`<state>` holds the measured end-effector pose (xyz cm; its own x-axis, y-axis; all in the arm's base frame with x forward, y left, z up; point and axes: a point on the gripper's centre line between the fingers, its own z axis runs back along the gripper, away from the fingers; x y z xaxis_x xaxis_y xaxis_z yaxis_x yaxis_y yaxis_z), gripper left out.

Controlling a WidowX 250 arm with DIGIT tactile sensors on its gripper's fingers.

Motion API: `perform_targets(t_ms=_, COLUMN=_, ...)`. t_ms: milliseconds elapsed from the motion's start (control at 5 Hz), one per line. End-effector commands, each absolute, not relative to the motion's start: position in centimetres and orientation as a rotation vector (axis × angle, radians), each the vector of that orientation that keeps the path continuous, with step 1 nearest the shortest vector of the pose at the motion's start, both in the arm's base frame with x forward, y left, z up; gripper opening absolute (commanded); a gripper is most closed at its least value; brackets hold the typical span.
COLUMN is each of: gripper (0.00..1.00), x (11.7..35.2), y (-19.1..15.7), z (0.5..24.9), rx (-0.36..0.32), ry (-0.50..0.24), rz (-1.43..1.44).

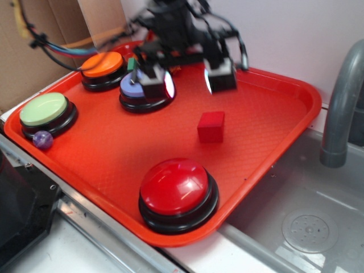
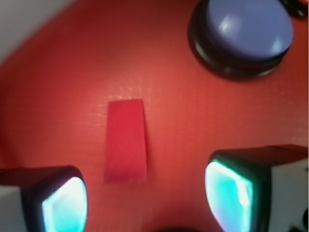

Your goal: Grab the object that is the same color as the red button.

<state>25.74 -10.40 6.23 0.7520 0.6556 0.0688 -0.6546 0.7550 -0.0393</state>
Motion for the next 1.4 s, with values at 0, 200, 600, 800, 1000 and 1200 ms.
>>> perform_targets(t_ms=0, gripper=1.0, x=27.2, y=-11.1, z=3.7, rx=-0.051, ry=-0.051, rz=0.694)
perform_targets(t_ms=200, gripper=1.0, x=26.8, y=-11.2, z=2.7, rx=-0.053, ry=-0.072, rz=0.689)
perform_targets(t_ms=600, gripper=0.0, x=26.3, y=-10.7, z=3.3, rx=-0.045, ry=-0.076, rz=0.685)
perform_targets(t_ms=800, gripper=0.0, x=26.5, y=-10.2, z=4.8, rx=-0.037, ry=-0.078, rz=0.592)
perform_targets(t_ms=1000, gripper=0.0, x=26.5, y=-9.4, z=8.7, rx=-0.016, ry=-0.097, rz=0.416)
perform_targets(t_ms=1200, gripper=0.0, x=25.1, y=-8.0, z=12.8, rx=-0.027, ry=-0.104, rz=0.35)
